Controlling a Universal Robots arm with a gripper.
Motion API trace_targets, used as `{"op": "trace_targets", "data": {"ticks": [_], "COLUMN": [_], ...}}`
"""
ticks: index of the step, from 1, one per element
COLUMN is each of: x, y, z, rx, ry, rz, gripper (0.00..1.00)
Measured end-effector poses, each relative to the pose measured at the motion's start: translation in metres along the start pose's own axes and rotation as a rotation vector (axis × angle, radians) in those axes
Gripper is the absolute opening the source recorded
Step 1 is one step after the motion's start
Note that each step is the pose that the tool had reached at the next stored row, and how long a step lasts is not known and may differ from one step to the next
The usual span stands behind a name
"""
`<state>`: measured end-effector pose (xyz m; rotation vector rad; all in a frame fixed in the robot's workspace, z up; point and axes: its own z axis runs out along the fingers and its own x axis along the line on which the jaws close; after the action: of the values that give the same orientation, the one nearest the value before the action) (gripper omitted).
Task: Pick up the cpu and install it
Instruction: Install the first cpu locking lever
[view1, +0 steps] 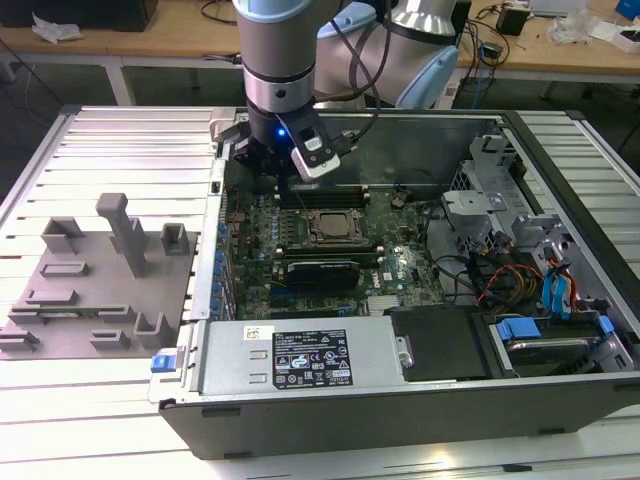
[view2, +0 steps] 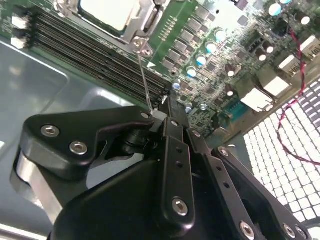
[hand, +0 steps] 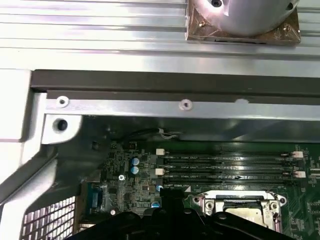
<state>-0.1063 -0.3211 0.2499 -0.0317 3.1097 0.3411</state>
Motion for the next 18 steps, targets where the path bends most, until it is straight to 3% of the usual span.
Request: {"op": "trace_targets", "data": {"ticks": [12, 18], "x": [-0.0301, -0.0338], "y": [-0.0017, -0.0018], "z": [0.0003, 0.0003], "rx": [0.0001, 0.0001], "ry": [-0.0009, -0.0011], "rz": [0.005, 0.006], "gripper": [0.11, 0.11]}}
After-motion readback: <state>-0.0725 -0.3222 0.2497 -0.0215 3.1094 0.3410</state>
